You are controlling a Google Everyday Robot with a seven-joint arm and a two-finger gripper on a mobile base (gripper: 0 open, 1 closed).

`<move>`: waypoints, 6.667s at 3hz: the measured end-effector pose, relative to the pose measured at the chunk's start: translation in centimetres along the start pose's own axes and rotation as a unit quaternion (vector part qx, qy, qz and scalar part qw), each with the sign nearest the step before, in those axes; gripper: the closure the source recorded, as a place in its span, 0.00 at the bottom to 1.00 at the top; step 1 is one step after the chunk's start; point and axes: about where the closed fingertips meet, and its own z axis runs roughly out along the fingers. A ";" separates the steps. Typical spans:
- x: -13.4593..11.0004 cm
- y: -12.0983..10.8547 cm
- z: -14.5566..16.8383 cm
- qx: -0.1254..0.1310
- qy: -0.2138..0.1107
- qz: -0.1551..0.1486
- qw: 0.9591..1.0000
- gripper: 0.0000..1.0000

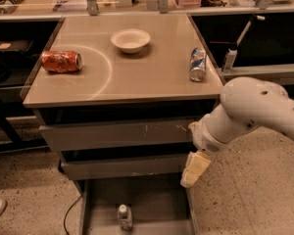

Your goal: Pick blue plastic bottle from bottom drawer and place on counter

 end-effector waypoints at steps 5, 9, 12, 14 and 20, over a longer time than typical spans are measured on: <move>4.0 3.2 20.2 -0.087 -0.123 0.049 0.987 0.00; -0.2 6.9 33.6 -0.119 -0.214 0.013 0.969 0.00; -1.1 6.6 39.6 -0.113 -0.267 0.026 0.957 0.00; -2.4 9.7 44.0 -0.120 -0.320 0.029 0.939 0.00; -4.6 7.2 48.0 -0.100 -0.344 0.000 0.933 0.00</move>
Offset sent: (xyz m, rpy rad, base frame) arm -0.0012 0.0097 -0.0268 0.0440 0.0199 0.0123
